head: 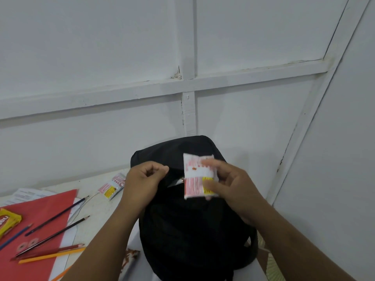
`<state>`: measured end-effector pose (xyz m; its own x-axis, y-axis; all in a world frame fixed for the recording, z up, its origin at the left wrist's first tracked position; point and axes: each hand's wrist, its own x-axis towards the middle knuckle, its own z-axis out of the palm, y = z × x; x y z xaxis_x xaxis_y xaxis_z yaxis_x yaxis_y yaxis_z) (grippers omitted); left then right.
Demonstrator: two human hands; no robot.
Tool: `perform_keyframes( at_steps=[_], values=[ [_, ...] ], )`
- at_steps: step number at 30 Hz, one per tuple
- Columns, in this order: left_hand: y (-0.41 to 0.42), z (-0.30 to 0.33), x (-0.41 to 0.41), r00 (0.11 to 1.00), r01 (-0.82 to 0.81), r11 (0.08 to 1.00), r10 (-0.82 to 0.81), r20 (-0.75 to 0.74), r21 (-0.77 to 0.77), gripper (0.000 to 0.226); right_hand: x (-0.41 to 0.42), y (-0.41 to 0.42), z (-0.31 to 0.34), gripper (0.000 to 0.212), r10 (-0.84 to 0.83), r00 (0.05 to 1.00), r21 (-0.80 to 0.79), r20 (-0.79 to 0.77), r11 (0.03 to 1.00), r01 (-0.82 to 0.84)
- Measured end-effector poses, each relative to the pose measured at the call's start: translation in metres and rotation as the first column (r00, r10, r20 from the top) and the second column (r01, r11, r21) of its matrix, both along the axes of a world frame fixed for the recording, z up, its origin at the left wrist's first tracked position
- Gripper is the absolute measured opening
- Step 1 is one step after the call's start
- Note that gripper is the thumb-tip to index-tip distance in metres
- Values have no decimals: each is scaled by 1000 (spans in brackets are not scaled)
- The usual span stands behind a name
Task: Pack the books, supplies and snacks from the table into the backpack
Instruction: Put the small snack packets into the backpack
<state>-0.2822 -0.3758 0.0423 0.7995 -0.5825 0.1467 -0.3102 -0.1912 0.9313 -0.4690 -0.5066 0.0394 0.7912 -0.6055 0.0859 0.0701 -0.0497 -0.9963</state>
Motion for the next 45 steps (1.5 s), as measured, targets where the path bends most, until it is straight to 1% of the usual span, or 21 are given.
perform_keyframes(
  at_steps=[3, 4, 6, 8, 10, 13, 15, 17, 22, 24, 26, 27, 29, 30, 32, 34, 36, 38, 40, 42, 45],
  values=[
    [0, 9, -1, 998, -24, 998, 27, 48, -56, 18, -18, 21, -4, 42, 168, 972, 8, -163, 986, -169],
    [0, 11, -2, 997, -22, 998, 26, 73, -54, 18, -18, 27, -9, 40, 178, 958, 4, -225, 983, -182],
    [3, 16, -6, 994, -7, 999, 12, 110, -47, 18, -10, 34, -19, 35, 102, 957, 14, -271, 995, -102],
    [6, 18, -8, 992, 9, 999, -3, 127, -44, 18, 5, 38, -28, 29, -37, 971, 19, -234, 999, 43],
    [9, 19, -9, 991, 17, 999, -11, 133, -45, 17, 23, 42, -30, 30, -127, 981, 153, -146, 977, 149],
    [14, 20, -7, 988, 37, 999, -32, 150, -29, 15, 50, 52, -35, 43, -114, 993, 413, 5, 905, 102],
    [15, 20, -7, 986, 48, 999, -45, 159, -14, 14, 65, 58, -39, 43, -165, 986, 475, 21, 870, 135],
    [16, 20, -6, 984, 54, 999, -53, 167, 2, 14, 77, 61, -43, 37, -259, 966, 485, -6, 844, 229],
    [17, 19, -4, 984, 69, 997, -71, 162, 15, 15, 96, 61, -40, 22, -453, 880, 291, -143, 831, 475],
    [17, 18, -3, 984, 75, 997, -77, 159, 17, 16, 97, 60, -41, 12, -444, 878, 223, -181, 851, 476],
    [17, 16, -2, 986, 81, 997, -82, 144, 13, 16, 98, 61, -46, 7, -360, 917, 163, -174, 907, 387],
    [18, 15, 0, 988, 83, 997, -83, 131, 7, 16, 98, 61, -50, 18, -300, 938, 108, -171, 941, 321],
    [19, 11, 3, 990, 93, 996, -92, 107, -3, 16, 91, 61, -58, 56, -174, 961, -16, -215, 985, 174],
    [20, 10, 5, 991, 99, 995, -99, 95, -3, 16, 85, 62, -60, 63, -135, 964, -70, -228, 990, 122],
    [20, 6, 8, 991, 112, 994, -113, 69, 12, 16, 71, 65, -63, 60, -143, 971, -182, -190, 977, 108],
    [22, 1, 11, 990, 134, 990, -135, 40, 40, 15, 57, 69, -63, 51, -230, 967, -272, -111, 943, 193],
    [27, -4, 12, 982, 184, 979, -186, 15, 83, 13, 49, 76, -59, 46, -312, 950, -293, -28, 911, 291],
    [37, -11, 12, 972, 236, 967, -236, -17, 97, 11, 47, 84, -53, 37, -337, 940, -313, 48, 889, 335],
    [51, -19, 15, 967, 242, 970, -240, -85, 18, 13, 48, 94, -45, 28, -308, 945, -389, 109, 862, 325],
    [69, -26, 24, 970, 176, 981, -187, -156, -80, 17, 53, 108, -37, 22, -262, 954, -477, 149, 826, 301],
    [103, -40, 54, 985, 57, 996, -68, -157, -76, 19, 74, 139, -32, 20, -174, 972, -546, 156, 805, 232]
  ],
)
